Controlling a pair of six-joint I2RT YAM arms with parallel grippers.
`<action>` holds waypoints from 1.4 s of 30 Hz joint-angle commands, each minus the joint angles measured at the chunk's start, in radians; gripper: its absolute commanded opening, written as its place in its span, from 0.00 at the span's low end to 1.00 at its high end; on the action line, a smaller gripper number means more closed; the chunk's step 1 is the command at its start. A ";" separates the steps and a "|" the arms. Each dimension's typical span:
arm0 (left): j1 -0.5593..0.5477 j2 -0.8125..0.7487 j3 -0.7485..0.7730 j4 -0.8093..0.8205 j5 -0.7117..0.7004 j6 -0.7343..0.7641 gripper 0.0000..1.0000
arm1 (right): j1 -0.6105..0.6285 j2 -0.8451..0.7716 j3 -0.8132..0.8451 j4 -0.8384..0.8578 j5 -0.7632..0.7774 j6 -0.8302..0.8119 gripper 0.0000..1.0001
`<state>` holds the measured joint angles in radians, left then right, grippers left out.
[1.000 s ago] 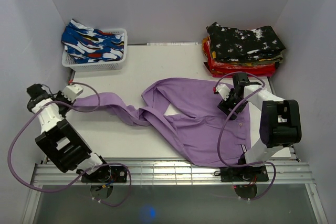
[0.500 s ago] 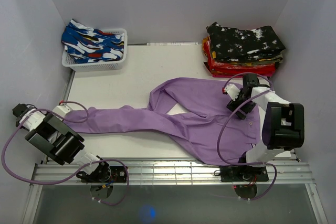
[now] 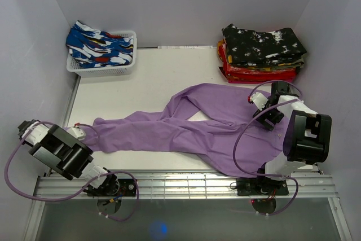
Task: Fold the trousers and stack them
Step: Flatten the trousers out
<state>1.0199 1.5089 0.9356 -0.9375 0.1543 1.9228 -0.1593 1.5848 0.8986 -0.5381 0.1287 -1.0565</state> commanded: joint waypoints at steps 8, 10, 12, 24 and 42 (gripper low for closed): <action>-0.041 -0.076 0.281 -0.323 0.393 -0.089 0.84 | -0.006 -0.006 0.020 -0.071 -0.050 -0.040 0.89; -0.082 -0.058 0.324 -0.319 0.473 -0.184 0.84 | -0.005 -0.011 0.028 -0.079 -0.072 -0.045 0.92; -0.176 -0.033 0.376 -0.304 0.501 -0.377 0.84 | 0.000 -0.013 0.048 -0.106 -0.098 -0.046 0.95; -0.566 0.284 0.448 -0.133 0.545 -1.045 0.95 | 0.023 -0.020 0.079 -0.151 -0.118 -0.048 0.96; -0.615 0.337 0.281 -0.213 0.510 -1.015 0.72 | 0.026 -0.071 0.002 -0.137 -0.118 -0.088 0.94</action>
<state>0.4049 1.9041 1.2564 -1.1091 0.6361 0.8684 -0.1368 1.5429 0.9207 -0.6537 0.0292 -1.1095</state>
